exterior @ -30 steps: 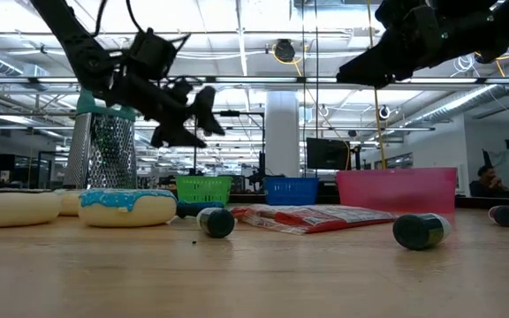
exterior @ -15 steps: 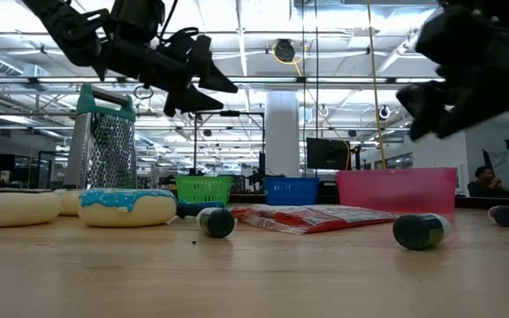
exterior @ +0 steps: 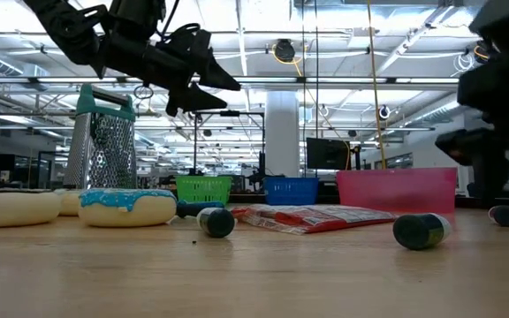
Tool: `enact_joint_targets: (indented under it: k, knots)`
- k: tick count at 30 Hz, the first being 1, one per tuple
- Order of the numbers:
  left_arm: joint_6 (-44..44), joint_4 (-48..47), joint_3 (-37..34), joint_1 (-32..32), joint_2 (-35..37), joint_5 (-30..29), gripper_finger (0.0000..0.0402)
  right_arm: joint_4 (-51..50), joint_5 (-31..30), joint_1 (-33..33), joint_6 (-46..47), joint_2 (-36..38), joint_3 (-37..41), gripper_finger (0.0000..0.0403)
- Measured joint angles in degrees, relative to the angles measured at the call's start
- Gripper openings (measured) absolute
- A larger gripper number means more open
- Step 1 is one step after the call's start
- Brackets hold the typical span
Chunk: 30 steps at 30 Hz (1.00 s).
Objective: Pick & Place Food Item
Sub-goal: Put the top black food coloring bottle into the green bin
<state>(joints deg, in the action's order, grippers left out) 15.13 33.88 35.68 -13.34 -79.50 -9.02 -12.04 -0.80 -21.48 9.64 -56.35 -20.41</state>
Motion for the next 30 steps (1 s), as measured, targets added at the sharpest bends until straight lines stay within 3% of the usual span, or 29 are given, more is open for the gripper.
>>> enact_joint_targets:
  k: [8,17,23,30]
  knots:
    - [0.4,-0.9,0.0,1.2,0.0,-0.1,0.0294,8.8,-3.6,-1.2,-1.5,-4.7,4.2,0.0150]
    - [2.7,-0.5,0.0,1.9,0.0,-0.4,0.0294,15.9,-4.1,-1.0,-3.2,-4.9,4.7,0.0063]
    - [3.0,1.0,0.0,5.6,0.0,0.4,0.0294,37.3,-9.9,1.7,-14.7,-3.4,3.6,0.0055]
    - [-4.7,8.4,0.0,12.2,-1.3,0.1,0.0294,63.8,-9.5,7.9,-20.5,-4.9,3.5,0.0076]
